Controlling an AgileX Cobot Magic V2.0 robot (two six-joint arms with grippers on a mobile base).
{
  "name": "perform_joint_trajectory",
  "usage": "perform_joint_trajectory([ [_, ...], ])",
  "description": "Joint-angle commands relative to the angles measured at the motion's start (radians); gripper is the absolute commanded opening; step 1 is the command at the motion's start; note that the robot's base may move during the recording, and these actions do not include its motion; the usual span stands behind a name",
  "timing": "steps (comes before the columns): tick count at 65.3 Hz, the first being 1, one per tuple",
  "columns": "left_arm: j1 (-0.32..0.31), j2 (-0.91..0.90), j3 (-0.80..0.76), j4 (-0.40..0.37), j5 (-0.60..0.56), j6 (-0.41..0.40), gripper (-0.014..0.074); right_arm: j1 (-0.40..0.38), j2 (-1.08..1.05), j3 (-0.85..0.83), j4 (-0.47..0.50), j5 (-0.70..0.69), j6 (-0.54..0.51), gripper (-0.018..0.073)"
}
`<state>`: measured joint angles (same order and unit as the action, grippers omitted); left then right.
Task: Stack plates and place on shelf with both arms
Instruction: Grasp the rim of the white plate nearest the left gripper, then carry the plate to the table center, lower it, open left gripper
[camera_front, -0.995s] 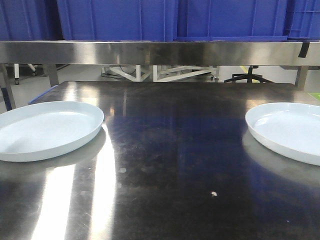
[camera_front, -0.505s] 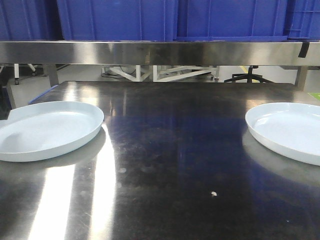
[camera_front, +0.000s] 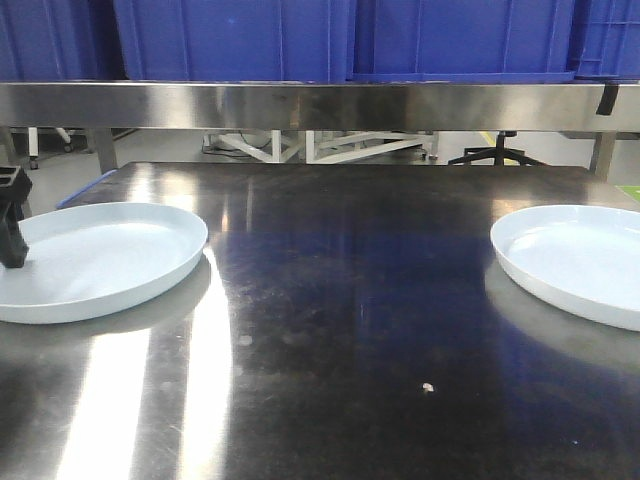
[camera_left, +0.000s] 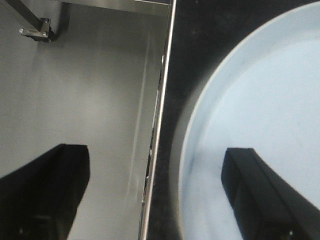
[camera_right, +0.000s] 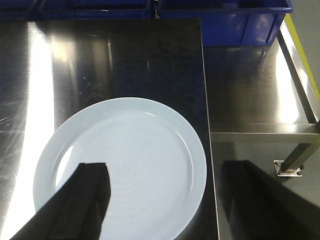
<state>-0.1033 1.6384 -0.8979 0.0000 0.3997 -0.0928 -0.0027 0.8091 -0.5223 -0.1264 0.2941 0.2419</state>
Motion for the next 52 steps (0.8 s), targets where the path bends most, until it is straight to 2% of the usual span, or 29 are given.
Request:
perform_joint_trajectory([
  [1,-0.005,-0.025,-0.030,0.000,-0.043,-0.009,0.0554,-0.007,-0.003,-0.038,-0.009,-0.073,-0.006,0.0559],
  [4,-0.005,-0.024,-0.030,0.000,-0.043,-0.009,0.0507,-0.007,-0.003,-0.038,-0.009,-0.073,-0.006,0.0559],
  [6,-0.005,-0.024,-0.030,0.000,-0.043,-0.009,0.0440,-0.007,-0.003,-0.038,-0.009,-0.073,-0.006,0.0559],
  [14,-0.005,-0.028,-0.030,0.000,-0.037,-0.009,0.0064,-0.007,-0.003,-0.038,-0.009,-0.073,-0.006,0.0559],
  [19,-0.005,-0.038,-0.030,-0.006,-0.026,-0.009,0.0118,-0.007,-0.003,-0.038,-0.009,-0.073,-0.006,0.0559],
  [33,-0.010,-0.133,-0.032,-0.035,0.002,-0.009,0.0098,-0.007,-0.003,-0.038,-0.009,-0.073,-0.006,0.0559],
  [40,-0.040,-0.217,-0.040,-0.038,0.001,-0.009,0.0098,-0.007,-0.003,-0.038,-0.009,-0.073,-0.006,0.0559],
  [52,-0.128,-0.304,-0.119,-0.065,0.039,-0.009,0.0098,-0.007,-0.003,-0.038,-0.009,-0.073,-0.006,0.0559],
])
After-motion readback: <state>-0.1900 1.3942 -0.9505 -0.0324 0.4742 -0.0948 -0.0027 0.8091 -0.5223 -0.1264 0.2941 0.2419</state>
